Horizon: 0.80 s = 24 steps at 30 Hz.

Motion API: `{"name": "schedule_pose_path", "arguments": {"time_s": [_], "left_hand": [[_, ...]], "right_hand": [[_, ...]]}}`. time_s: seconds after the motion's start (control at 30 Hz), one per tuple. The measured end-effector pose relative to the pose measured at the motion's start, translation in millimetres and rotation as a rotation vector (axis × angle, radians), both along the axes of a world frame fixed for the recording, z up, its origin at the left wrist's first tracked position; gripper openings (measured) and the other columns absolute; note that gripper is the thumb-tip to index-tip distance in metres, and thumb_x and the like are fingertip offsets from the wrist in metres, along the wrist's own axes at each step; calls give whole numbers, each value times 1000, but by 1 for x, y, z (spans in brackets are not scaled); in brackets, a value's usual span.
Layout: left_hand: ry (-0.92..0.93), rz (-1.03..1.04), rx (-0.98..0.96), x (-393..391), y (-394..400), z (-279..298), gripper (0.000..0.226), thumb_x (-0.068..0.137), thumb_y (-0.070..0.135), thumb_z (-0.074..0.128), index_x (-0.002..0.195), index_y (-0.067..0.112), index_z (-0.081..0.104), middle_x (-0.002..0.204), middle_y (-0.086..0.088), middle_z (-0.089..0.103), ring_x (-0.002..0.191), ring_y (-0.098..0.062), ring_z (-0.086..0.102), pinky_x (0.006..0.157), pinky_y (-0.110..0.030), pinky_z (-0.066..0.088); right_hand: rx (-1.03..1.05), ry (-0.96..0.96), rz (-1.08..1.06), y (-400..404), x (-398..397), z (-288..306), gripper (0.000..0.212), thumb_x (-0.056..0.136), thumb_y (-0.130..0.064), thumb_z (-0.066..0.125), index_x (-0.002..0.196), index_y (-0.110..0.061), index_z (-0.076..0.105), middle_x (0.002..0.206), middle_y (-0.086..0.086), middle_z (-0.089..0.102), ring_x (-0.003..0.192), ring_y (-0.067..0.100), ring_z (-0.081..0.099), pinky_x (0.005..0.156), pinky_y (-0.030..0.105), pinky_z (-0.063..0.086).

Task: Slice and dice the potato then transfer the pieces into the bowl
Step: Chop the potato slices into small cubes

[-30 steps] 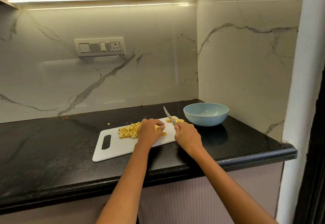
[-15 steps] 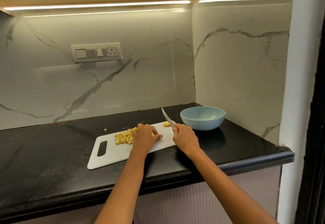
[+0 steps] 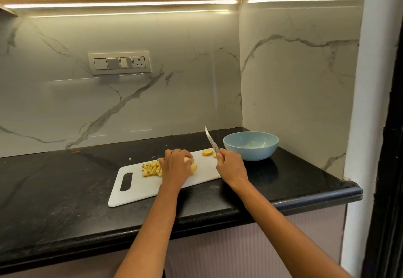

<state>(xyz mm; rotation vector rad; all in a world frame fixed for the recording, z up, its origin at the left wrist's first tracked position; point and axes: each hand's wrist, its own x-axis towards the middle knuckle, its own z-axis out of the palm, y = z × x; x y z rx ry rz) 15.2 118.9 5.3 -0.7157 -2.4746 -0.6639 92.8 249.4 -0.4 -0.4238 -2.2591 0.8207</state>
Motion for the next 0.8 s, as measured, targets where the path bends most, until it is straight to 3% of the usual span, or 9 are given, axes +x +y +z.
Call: {"name": "schedule_pose_path", "arguments": {"time_s": [0.13, 0.2, 0.43, 0.6, 0.67, 0.8], "left_hand": [[-49, -30, -197, 0, 3, -4, 30, 89, 46, 53, 112, 31, 63, 127, 7, 54, 124, -18, 35, 99, -40, 25], [-45, 37, -183, -2, 2, -4, 28, 90, 43, 53, 109, 28, 66, 123, 5, 56, 121, -19, 36, 98, -41, 25], [56, 161, -44, -8, -1, -1, 23, 96, 26, 47, 111, 24, 65, 124, 3, 56, 115, -18, 40, 95, -35, 27], [-45, 10, -125, -2, 6, 2, 24, 90, 41, 54, 107, 28, 66, 126, 6, 54, 124, -19, 35, 102, -44, 22], [-59, 36, -173, -4, 8, 1, 20, 91, 33, 54, 105, 28, 67, 126, 3, 54, 123, -20, 35, 104, -45, 21], [-71, 57, -71, -13, 13, 3, 21, 93, 21, 51, 104, 27, 69, 124, 2, 56, 121, -20, 37, 100, -42, 24]], "right_hand": [[15, 34, 0, 1, 1, 2, 32, 101, -19, 39, 122, -4, 57, 113, 12, 64, 96, 18, 60, 76, 24, 46], [28, 56, -4, 2, -1, 2, 32, 101, -19, 39, 121, -4, 57, 113, 12, 64, 97, 19, 61, 78, 24, 47], [56, 205, -35, 10, -12, 4, 24, 100, -19, 40, 106, -7, 60, 91, 10, 66, 72, 11, 55, 61, 20, 43], [79, 270, -32, 12, -14, 8, 27, 101, -19, 39, 116, -7, 58, 86, 9, 65, 70, 14, 57, 64, 28, 51], [96, 270, -30, 14, -18, 9, 30, 101, -20, 39, 123, -8, 56, 90, 10, 66, 71, 13, 57, 64, 27, 50], [139, 249, -26, 17, -31, 10, 34, 102, -22, 38, 130, -10, 51, 87, 8, 66, 68, 9, 53, 59, 20, 45]]}}
